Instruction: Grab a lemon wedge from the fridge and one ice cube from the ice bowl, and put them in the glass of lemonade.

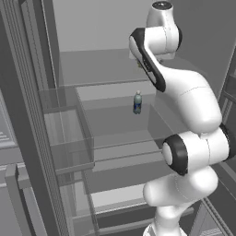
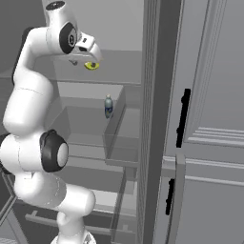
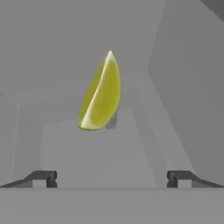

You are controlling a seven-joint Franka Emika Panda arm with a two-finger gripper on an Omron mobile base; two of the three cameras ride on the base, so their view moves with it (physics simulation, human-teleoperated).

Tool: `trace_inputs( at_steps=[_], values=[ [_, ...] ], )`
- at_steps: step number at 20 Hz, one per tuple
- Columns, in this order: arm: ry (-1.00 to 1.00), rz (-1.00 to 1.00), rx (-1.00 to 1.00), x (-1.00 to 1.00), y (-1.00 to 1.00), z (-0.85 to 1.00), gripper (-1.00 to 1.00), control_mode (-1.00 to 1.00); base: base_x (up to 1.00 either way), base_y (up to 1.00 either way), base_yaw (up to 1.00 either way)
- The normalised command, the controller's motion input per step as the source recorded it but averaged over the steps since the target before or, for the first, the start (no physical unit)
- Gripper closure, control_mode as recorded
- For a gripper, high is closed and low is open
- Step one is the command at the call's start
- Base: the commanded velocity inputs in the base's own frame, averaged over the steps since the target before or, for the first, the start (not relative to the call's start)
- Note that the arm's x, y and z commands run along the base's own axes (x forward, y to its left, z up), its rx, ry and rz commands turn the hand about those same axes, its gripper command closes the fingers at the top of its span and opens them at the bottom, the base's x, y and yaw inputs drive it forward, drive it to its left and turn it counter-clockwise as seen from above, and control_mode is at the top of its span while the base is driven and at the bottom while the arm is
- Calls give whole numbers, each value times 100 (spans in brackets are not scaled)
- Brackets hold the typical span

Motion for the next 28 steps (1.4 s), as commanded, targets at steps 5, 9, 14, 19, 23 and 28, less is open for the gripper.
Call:
trace_inputs(
  at_steps=[5,9,14,19,23,28],
  values=[
    [0,0,0,29,0,-52,-100,-100,0,0,0],
    [0,0,0,33,0,-17,-100,-100,0,0,0],
    [-10,0,0,44,0,-6,-100,-100,0,0,0],
    [-11,0,1,42,0,-8,-100,-100,0,0,0],
    [0,0,0,-1,0,0,-100,-100,0,0,0],
    [-1,0,0,-1,0,-21,-100,-100,0,0,0]
  ],
)
